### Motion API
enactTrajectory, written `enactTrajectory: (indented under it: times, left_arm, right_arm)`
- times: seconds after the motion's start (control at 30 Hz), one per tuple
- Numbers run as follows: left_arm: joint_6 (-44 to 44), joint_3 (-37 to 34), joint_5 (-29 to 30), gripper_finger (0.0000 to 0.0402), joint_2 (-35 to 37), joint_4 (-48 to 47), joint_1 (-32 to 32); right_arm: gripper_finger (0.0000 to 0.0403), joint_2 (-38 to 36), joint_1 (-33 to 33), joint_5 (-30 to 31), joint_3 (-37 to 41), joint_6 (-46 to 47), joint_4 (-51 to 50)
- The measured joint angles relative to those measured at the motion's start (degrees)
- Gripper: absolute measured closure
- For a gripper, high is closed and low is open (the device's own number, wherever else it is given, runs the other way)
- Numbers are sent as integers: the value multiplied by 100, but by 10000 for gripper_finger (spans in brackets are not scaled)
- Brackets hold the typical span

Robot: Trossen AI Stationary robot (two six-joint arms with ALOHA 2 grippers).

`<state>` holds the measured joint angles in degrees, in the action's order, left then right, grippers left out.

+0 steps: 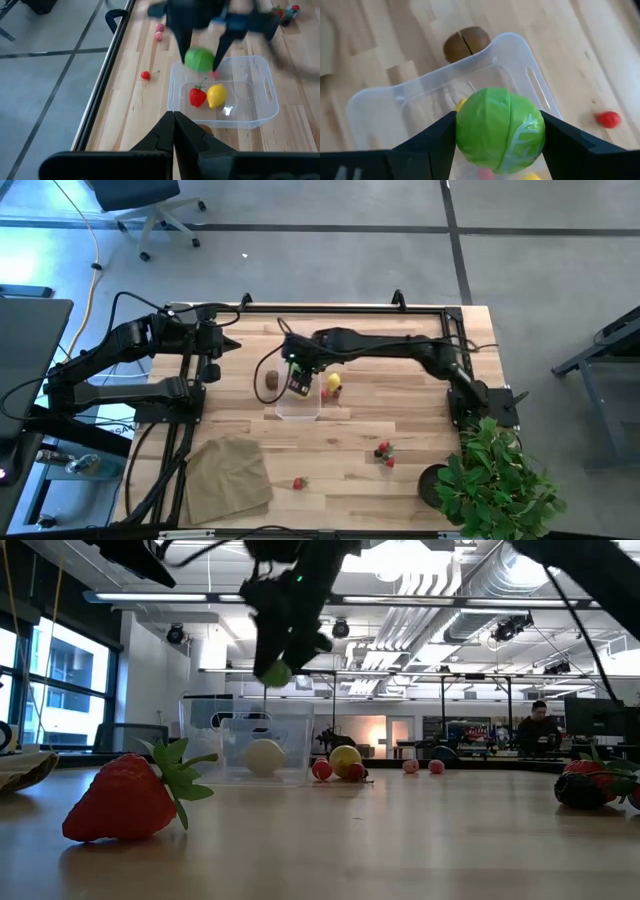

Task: Pick and placing Produce into tupperware
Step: Put the cabbage into the transparent bin

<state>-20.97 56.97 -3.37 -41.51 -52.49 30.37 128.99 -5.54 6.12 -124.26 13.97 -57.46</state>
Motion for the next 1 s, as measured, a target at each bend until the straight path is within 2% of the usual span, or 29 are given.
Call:
enactTrajectory:
  times: [0.2, 0.3, 0.43, 0.7, 1.0]
  left_arm:
    - [0, 0, 1, 401, -1, -1, -1]
    - [0, 1, -1, 401, -1, 0, 0]
    - [0, 2, -1, 401, 0, -2, 0]
    - [0, 1, -1, 401, -1, 0, 0]
    - [0, 0, 1, 401, -1, 0, 0]
  right_arm:
    - [173, 824, -133, -111, -617, 90, -62]
    - [173, 1014, -201, -135, -722, 7, -55]
    - [173, 1151, -271, -362, -727, -99, -58]
    - [173, 1197, -201, -463, -686, -532, 24]
    - [173, 1211, -166, -580, -425, -608, 130]
